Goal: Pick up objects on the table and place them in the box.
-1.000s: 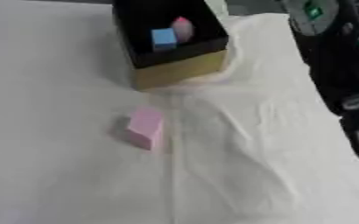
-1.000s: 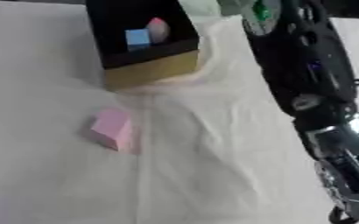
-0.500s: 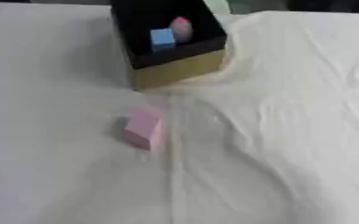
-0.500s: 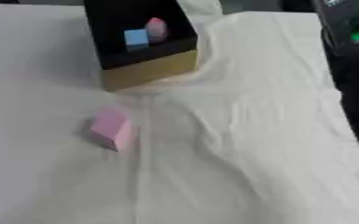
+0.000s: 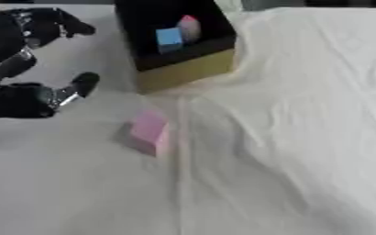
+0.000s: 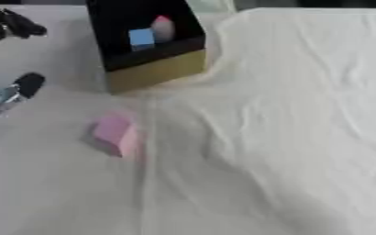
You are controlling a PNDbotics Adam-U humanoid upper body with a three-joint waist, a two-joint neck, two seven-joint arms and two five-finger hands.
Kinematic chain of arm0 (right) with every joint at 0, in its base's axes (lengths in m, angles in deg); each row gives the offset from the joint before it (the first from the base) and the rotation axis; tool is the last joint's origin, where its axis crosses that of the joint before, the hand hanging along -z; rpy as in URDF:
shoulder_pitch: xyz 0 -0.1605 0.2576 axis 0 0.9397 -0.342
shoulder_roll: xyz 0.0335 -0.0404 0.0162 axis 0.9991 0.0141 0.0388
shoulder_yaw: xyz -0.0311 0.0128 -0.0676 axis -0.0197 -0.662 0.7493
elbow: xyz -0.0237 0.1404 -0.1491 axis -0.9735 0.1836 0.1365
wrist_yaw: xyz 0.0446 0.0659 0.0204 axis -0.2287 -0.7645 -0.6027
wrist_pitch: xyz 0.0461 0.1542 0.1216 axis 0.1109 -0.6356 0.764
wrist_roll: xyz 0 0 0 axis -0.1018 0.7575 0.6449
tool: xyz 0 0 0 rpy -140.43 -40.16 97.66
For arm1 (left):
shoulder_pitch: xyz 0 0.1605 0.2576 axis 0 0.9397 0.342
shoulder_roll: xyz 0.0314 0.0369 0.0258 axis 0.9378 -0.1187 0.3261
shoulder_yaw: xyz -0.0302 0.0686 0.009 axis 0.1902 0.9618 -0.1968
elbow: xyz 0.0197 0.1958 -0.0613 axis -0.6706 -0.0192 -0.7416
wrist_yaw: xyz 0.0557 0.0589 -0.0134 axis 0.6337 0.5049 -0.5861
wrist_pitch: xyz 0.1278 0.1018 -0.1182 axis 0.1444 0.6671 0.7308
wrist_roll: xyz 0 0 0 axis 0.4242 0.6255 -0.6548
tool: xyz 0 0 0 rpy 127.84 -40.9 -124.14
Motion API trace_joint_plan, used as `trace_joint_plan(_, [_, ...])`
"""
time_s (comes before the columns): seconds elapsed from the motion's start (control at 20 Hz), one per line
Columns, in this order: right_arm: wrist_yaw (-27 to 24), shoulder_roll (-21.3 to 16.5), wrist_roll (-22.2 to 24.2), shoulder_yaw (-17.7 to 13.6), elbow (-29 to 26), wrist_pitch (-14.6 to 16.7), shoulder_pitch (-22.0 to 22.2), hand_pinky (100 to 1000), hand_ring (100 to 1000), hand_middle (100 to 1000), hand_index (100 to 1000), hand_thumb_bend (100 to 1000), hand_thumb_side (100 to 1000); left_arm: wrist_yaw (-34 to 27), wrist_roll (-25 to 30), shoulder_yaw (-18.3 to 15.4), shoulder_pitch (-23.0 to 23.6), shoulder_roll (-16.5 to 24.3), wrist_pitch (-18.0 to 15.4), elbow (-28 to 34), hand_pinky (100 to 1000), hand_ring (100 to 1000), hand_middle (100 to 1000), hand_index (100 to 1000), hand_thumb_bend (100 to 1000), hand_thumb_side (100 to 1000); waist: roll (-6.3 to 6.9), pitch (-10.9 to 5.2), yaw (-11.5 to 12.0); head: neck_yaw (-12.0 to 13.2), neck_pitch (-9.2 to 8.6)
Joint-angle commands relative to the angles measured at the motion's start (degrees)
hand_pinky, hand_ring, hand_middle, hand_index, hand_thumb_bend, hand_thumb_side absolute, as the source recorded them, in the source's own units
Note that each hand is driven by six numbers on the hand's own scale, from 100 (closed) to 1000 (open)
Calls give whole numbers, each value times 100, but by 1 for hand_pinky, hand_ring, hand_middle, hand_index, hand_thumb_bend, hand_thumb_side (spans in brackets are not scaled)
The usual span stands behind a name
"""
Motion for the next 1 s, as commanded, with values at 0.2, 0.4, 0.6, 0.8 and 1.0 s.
trace_joint_plan(0.2, [-215, -227, -227, -207, -224, -92, 69, 850, 875, 812, 847, 165, 805, -144, 1328, 288, -481, 94, 124, 80, 840, 777, 759, 887, 685, 775, 32, -108, -54, 59, 91])
trace_joint_plan(0.4, [-286, -228, -349, -275, -226, -150, 131, 849, 871, 810, 845, 166, 806, 157, 1934, 369, -647, 8, 15, 80, 855, 795, 769, 875, 782, 771, 54, -109, -63, 75, 111])
trace_joint_plan(0.6, [-335, -187, -423, -318, -226, -202, 158, 848, 867, 805, 842, 164, 810, 283, 2403, 451, -778, -113, 22, -97, 856, 803, 768, 864, 738, 711, 73, -116, -75, 85, 127])
trace_joint_plan(0.8, [-365, -156, -447, -349, -226, -221, 195, 848, 866, 804, 842, 163, 815, 421, 2480, 484, -870, -241, -4, -351, 854, 806, 779, 868, 681, 626, 84, -118, -90, 74, 115])
trace_joint_plan(1.0, [-379, -134, -542, -440, -226, -247, 247, 847, 864, 801, 841, 165, 812, 583, 2508, 593, -922, -322, -161, -478, 856, 811, 788, 877, 677, 613, 91, -113, -109, -10, 70])
